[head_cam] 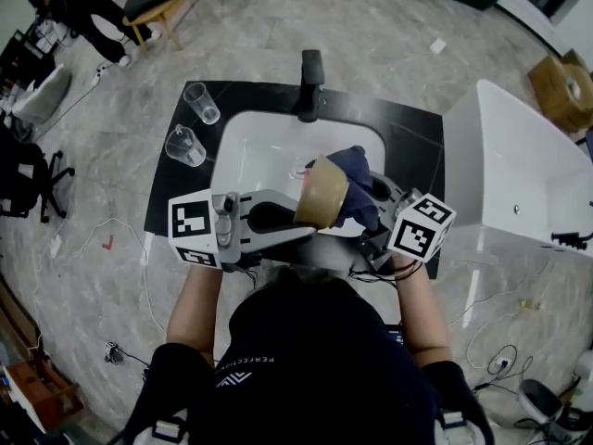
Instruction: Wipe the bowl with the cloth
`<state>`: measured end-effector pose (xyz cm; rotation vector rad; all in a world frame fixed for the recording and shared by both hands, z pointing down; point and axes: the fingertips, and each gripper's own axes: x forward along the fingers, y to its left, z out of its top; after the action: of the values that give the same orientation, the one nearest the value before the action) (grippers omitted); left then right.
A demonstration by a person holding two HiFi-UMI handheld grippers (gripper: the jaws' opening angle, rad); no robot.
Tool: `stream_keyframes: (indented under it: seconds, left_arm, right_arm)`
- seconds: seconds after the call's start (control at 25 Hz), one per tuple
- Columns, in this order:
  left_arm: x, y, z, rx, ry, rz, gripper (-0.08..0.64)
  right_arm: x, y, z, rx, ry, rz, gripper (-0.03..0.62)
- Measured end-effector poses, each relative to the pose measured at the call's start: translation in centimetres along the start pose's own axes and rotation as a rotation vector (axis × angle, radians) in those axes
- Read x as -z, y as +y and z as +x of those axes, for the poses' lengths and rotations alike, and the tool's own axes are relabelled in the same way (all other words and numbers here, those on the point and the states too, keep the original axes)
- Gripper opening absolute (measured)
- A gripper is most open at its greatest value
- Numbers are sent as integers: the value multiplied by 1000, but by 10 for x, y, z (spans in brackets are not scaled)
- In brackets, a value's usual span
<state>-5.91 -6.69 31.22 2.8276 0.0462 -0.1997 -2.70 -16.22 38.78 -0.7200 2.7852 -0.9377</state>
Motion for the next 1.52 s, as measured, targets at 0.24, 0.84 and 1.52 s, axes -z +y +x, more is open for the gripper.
stream_keyframes:
  seconds: [0.24,0.84,1.52]
  left_arm:
    - [-6,4,2,-36,-21,17,14]
    - [-18,45,-1,-239,-83,56,14]
    - [-3,81,-16,-439,-85,27,14]
  right_arm:
    - [5,1,-2,7,-13,28,95]
    - [21,21,5,-38,23,19,94]
    - [24,45,8,-116,22,24,95]
